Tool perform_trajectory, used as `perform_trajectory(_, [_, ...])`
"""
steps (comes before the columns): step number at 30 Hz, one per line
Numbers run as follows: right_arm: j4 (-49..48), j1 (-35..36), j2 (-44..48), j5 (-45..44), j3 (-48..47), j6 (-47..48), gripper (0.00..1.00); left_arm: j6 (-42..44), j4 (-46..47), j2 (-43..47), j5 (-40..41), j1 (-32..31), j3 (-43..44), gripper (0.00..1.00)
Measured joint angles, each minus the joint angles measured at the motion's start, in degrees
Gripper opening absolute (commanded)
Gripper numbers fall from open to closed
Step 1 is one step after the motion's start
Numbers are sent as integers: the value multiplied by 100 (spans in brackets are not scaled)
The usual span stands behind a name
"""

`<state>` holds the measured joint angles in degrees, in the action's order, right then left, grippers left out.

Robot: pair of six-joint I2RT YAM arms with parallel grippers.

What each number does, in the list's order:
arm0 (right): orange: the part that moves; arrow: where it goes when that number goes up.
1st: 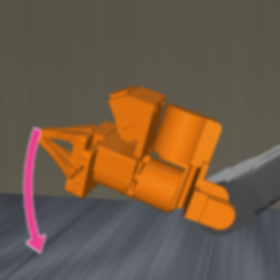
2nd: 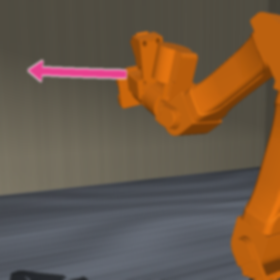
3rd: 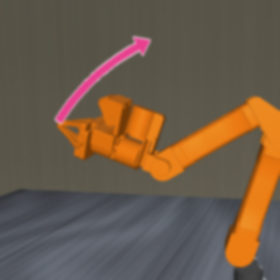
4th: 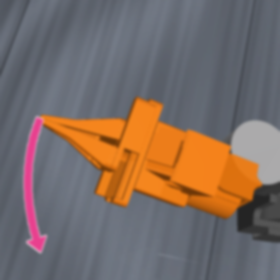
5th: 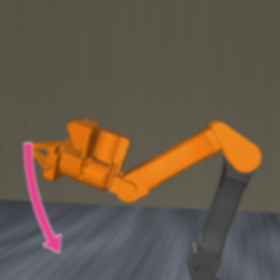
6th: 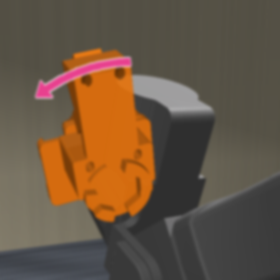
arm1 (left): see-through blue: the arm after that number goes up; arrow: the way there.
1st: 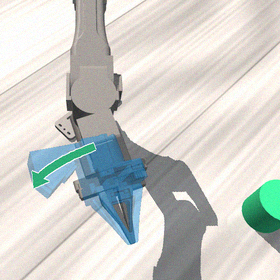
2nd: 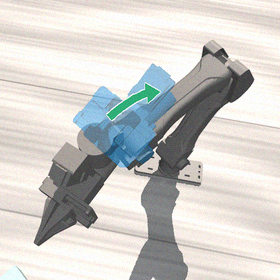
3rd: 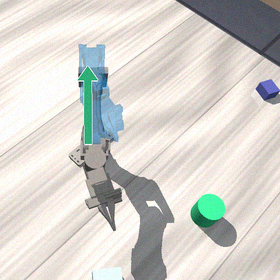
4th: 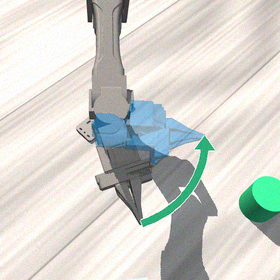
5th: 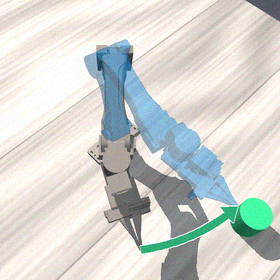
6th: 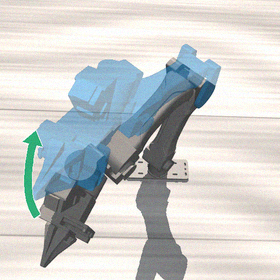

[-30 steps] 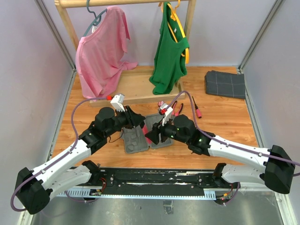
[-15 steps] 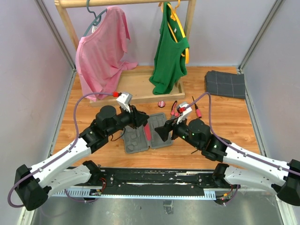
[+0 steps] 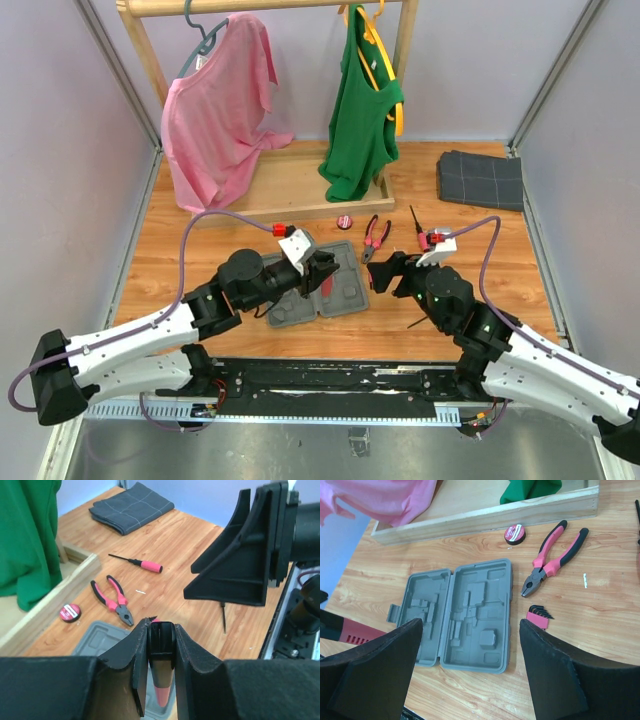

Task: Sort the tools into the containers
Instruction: Place the utility knife in the storage box.

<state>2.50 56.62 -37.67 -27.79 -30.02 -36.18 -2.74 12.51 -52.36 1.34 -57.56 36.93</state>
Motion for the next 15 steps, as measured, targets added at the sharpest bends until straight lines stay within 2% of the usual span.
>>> perform_trajectory(8, [68, -114, 367, 144, 39, -87, 82, 1224, 511, 122, -37, -269, -490, 1])
perform_trajectory(15, [-212, -114, 428, 540, 81, -28, 82, 2203, 940, 863, -492, -280, -1010, 0])
